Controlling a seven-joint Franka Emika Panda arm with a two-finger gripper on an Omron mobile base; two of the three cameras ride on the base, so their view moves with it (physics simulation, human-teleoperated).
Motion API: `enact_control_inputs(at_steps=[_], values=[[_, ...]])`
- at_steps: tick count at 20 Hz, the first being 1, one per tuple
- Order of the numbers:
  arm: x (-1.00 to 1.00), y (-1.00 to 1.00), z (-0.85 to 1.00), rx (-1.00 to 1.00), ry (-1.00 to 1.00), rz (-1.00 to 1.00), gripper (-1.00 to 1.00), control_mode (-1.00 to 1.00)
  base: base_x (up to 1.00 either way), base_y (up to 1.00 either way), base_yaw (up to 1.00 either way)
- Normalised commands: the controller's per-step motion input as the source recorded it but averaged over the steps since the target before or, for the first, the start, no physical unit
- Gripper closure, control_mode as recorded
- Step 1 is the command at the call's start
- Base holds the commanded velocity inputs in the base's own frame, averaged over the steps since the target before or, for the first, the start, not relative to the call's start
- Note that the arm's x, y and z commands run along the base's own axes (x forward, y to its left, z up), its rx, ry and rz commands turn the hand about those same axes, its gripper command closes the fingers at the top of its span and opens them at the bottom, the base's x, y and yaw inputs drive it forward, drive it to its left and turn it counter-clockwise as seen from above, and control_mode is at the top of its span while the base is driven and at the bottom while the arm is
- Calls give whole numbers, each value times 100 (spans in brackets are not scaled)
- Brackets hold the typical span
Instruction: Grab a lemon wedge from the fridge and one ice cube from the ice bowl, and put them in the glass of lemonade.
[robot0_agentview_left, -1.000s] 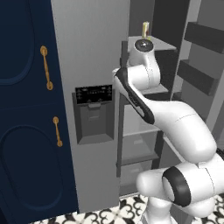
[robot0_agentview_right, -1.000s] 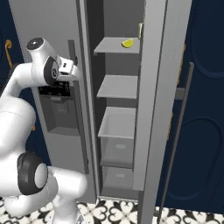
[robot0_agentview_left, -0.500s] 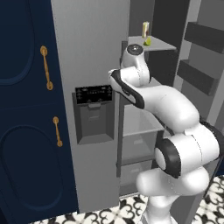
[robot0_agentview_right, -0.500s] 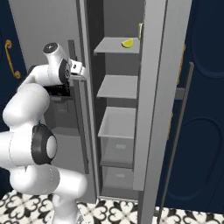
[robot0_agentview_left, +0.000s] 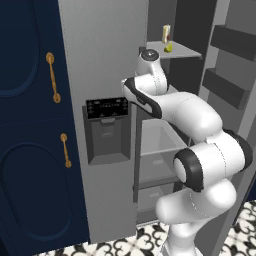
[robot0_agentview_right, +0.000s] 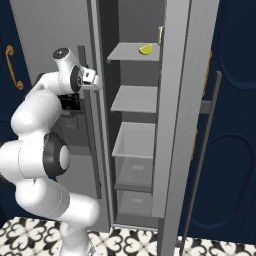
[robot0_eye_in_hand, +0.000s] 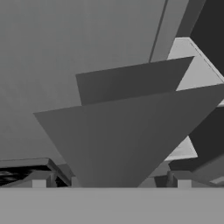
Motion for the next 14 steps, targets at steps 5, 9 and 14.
enact_control_inputs(at_steps=[5, 9, 14], values=[[31, 0, -48, 1, -6, 0, -100, -100, 0, 0, 0], [25, 0, -46, 2, -16, 0, -100, -100, 0, 0, 0], [43, 0, -36, 0, -8, 0, -100, -100, 0, 0, 0]])
